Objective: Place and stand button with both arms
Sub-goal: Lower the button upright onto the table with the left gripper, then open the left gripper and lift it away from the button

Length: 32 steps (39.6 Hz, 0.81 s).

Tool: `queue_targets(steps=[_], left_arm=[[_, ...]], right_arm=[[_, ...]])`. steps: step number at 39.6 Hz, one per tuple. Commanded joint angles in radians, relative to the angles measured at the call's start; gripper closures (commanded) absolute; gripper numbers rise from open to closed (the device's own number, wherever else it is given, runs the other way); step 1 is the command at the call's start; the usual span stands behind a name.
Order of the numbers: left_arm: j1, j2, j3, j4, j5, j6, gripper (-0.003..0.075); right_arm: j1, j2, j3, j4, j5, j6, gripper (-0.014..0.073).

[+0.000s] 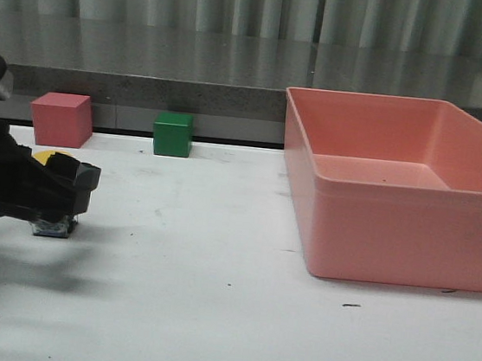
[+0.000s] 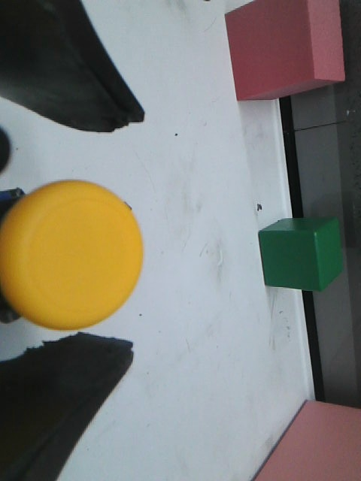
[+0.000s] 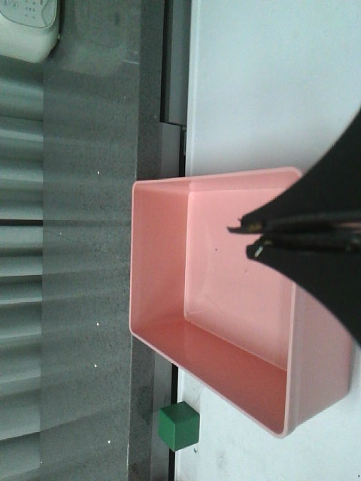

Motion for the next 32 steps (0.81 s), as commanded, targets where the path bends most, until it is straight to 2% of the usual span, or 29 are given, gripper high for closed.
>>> queue_targets(steps=[1,4,13,20,24,32], left_arm=[[-0.004,-0.095,-0.011,-0.002,-0.205,0.000,0.0166],[-0.004,-0.169,-0.015,-0.002,-0.135,0.000,0.0166],[-0.004,-0.448,-0.090,-0.006,0.292,0.000,0.0166],[-0.004,-0.667,-0.111,-0.006,0.424,0.000,0.0204],[-0.004,-0.787,-0.111,-0.006,0.566,0.000,0.0298],[-0.004,-1.015,-0.111,-0.006,0.833,0.000,0.0574]], right_arm=[[-0.005,0.007,-0.025,-0.008,-0.080,-0.010,0.0664],[-0.005,0.007,-0.025,-0.008,-0.080,-0.010,0.0664],[-0.005,0.007,-0.025,-0.008,-0.080,-0.010,0.0664],[-0.005,0.007,-0.025,-0.008,-0.080,-0.010,0.0664],[-0.005,0.007,-0.025,-0.008,-0.080,-0.010,0.0664],[-0.005,0.007,-0.025,-0.008,-0.080,-0.010,0.0664]])
